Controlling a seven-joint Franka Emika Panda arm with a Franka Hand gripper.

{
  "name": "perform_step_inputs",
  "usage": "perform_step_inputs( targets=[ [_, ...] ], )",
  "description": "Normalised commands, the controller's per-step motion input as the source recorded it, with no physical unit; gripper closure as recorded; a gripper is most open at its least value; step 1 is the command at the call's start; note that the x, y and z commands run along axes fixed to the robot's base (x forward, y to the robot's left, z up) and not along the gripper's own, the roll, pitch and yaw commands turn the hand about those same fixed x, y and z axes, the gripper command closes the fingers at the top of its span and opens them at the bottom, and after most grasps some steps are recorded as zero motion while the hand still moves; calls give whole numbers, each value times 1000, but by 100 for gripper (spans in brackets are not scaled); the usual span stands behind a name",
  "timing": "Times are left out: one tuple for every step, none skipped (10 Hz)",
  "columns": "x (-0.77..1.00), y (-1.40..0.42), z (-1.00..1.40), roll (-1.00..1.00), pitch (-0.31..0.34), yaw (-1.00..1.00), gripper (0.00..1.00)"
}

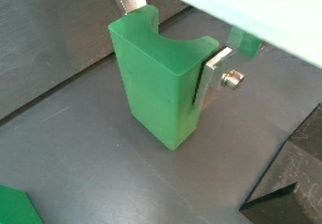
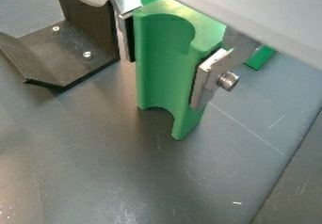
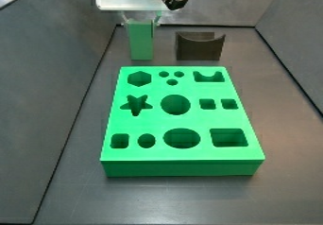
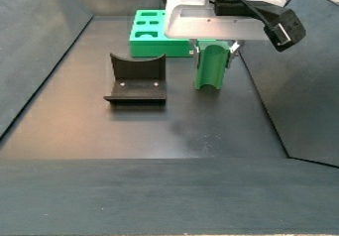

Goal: Pick up the arch object. Move up. Place the arch object on the fixture. Regrasp the arch object. Rotate the arch object. Move to above the board. Insert the arch object.
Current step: Move to above the board.

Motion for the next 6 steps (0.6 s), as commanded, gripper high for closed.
perform_step_inputs(
  targets=[
    [220, 384, 1000, -4, -110, 115, 100],
    [216, 382, 1000, -9, -95, 110, 100],
    [199, 356, 1000, -40, -31, 72, 100],
    [188, 330, 1000, -79, 29, 31, 100],
    [183, 323, 1000, -103, 55, 10, 100],
    [173, 305, 1000, -129, 69, -10, 100]
  ],
)
